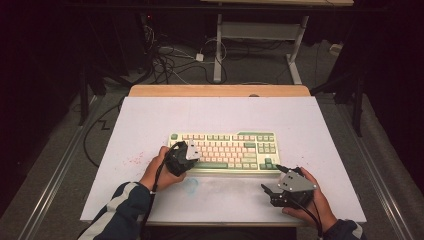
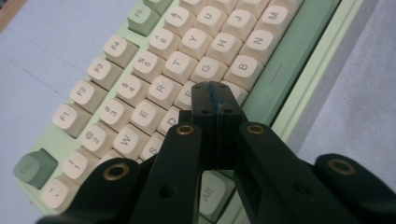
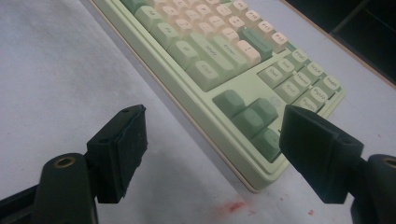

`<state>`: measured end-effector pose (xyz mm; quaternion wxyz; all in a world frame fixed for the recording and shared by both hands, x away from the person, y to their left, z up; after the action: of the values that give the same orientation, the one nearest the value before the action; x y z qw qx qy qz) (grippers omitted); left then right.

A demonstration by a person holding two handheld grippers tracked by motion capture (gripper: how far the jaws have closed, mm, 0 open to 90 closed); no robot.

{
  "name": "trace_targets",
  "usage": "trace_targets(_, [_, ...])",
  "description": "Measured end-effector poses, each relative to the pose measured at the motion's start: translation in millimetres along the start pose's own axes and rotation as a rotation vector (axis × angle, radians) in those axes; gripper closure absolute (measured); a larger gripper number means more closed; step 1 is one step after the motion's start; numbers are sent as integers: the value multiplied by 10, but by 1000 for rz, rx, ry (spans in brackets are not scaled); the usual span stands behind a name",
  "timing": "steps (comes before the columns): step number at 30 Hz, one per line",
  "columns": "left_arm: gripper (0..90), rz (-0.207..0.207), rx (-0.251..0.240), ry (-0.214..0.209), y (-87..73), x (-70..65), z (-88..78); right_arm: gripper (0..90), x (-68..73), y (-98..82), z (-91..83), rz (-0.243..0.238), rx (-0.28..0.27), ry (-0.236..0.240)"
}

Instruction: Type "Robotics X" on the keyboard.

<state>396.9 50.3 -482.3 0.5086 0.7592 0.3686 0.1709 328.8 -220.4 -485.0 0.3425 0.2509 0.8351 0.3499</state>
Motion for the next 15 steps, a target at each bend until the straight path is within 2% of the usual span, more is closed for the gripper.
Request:
trace_targets(8, [874,-24,-26,28,73,138,-63,240,-8,-4,-2,2,0,-3])
trace_targets(15, [874,-29,-16,44,58,193,-57,240,-3,-4,0,-1,4,-3])
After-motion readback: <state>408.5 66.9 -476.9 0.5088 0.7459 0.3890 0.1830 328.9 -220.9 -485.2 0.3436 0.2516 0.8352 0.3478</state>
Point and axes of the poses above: each handheld gripper's, and its own axes: z roughly forward along the jaws, y roughly out of its top, x roughly to its left, the point moved 4 cm from there along z, roughly forward along the jaws, and after that the axes turned 3 degrees about -y, right-handed, at the moved point
